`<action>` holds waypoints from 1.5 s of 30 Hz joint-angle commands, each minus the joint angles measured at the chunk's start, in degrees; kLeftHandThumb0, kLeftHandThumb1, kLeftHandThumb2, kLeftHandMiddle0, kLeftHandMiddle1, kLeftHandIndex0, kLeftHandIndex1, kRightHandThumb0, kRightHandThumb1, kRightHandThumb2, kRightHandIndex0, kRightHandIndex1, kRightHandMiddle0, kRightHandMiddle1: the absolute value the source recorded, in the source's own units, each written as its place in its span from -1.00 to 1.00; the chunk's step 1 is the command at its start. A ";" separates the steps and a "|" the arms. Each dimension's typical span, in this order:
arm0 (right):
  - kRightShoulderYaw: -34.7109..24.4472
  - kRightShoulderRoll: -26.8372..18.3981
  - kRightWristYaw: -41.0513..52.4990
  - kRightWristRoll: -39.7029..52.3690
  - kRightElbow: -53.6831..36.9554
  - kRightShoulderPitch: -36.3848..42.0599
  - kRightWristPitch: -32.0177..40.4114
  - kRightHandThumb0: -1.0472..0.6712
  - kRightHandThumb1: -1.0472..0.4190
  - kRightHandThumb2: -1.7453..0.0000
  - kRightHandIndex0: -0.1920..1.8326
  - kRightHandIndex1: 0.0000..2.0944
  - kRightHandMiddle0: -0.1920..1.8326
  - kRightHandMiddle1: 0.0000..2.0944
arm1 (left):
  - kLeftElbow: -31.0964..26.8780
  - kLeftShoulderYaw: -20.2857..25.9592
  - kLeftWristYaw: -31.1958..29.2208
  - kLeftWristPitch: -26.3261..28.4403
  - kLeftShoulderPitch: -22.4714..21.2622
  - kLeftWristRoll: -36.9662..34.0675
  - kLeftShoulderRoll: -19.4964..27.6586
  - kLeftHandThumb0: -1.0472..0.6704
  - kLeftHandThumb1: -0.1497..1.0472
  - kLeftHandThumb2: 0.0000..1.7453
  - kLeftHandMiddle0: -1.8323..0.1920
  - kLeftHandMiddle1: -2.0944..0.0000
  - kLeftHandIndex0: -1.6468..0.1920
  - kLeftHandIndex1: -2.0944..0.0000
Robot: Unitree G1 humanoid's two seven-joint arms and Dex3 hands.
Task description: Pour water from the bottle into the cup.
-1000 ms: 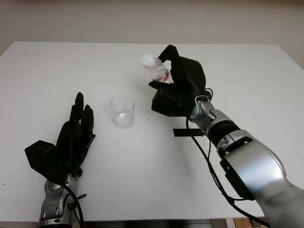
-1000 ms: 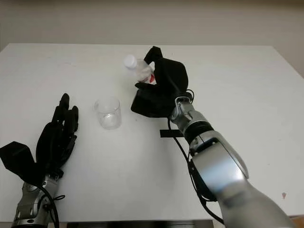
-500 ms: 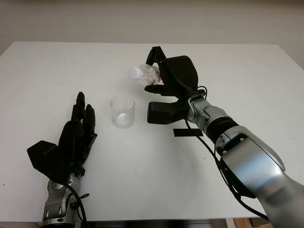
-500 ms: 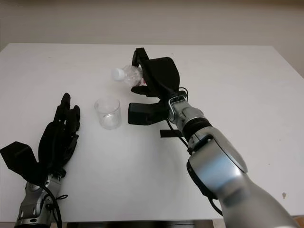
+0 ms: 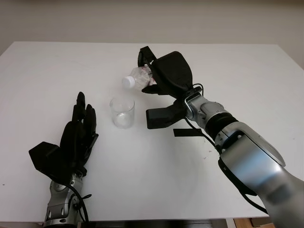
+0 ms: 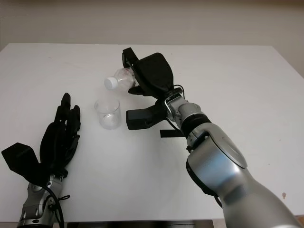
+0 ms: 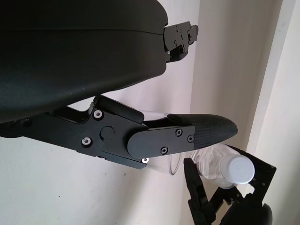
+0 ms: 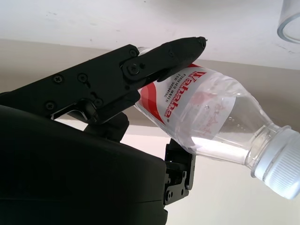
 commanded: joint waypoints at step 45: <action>10.65 -0.94 -3.18 -9.66 0.28 -6.35 13.77 -0.35 -1.00 0.90 0.28 1.00 -0.47 0.44 | 4.28 -0.03 -0.17 0.00 1.67 -2.36 -3.56 -0.68 1.00 -0.43 0.99 0.95 0.98 0.95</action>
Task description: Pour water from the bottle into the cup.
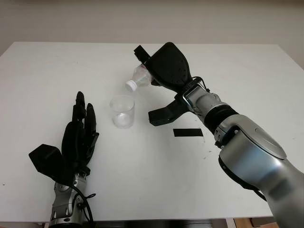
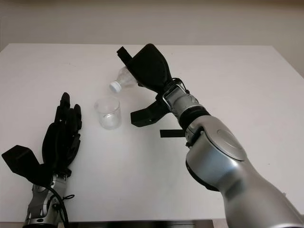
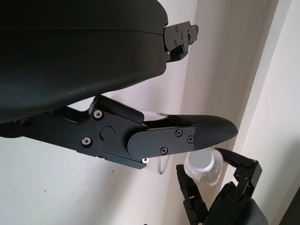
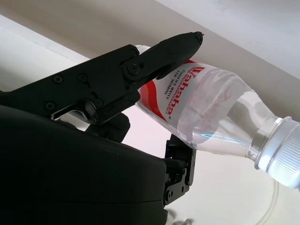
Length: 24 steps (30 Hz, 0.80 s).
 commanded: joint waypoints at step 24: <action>-10.64 0.39 4.04 12.44 -0.77 -0.57 -10.38 -0.30 -1.00 0.80 0.31 1.00 -0.15 0.98 | 3.12 -0.40 -0.35 0.40 2.13 -0.07 -0.58 -0.68 1.00 -0.44 0.99 0.95 0.98 0.95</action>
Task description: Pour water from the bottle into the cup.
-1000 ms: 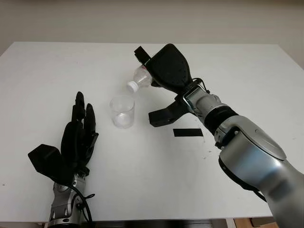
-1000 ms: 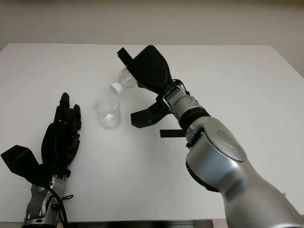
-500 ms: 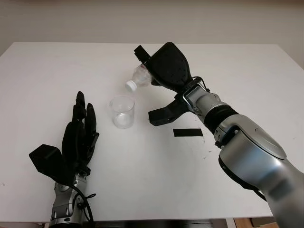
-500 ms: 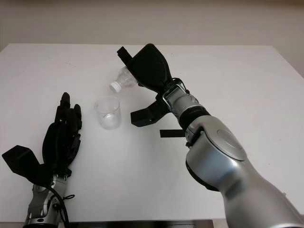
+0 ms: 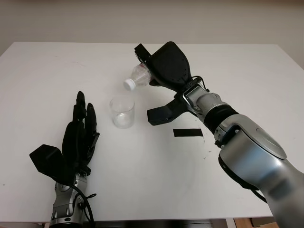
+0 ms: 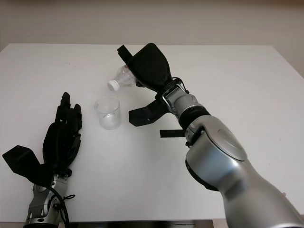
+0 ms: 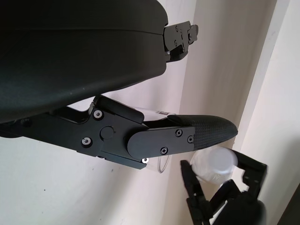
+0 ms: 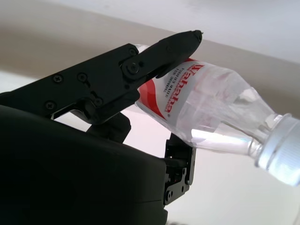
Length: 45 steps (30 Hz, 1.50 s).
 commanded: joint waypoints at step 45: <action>-36.84 -6.55 42.58 39.96 -23.84 19.37 -3.46 -0.16 -1.00 0.62 0.34 1.00 0.10 1.00 | 1.57 -0.87 -1.41 3.34 1.30 -0.11 -0.53 -0.67 1.00 -0.41 1.00 0.99 1.00 0.98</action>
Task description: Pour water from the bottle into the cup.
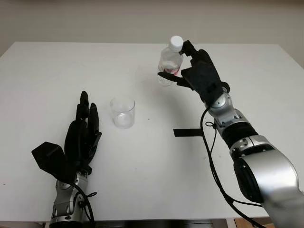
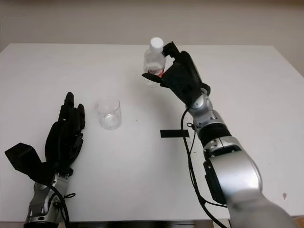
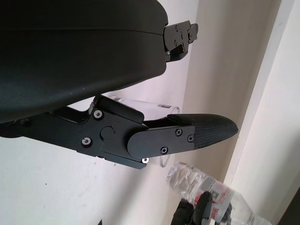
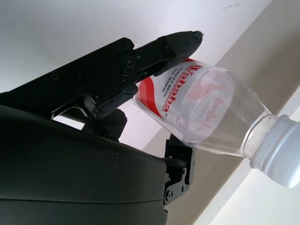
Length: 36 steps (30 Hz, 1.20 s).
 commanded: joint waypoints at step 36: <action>-4.39 -8.97 24.99 4.99 -56.59 28.07 35.60 -0.17 -1.00 0.60 0.36 1.00 0.17 1.00 | -1.02 -0.66 0.02 1.31 4.89 0.07 -0.80 -0.68 1.00 -0.41 0.99 0.95 1.00 0.96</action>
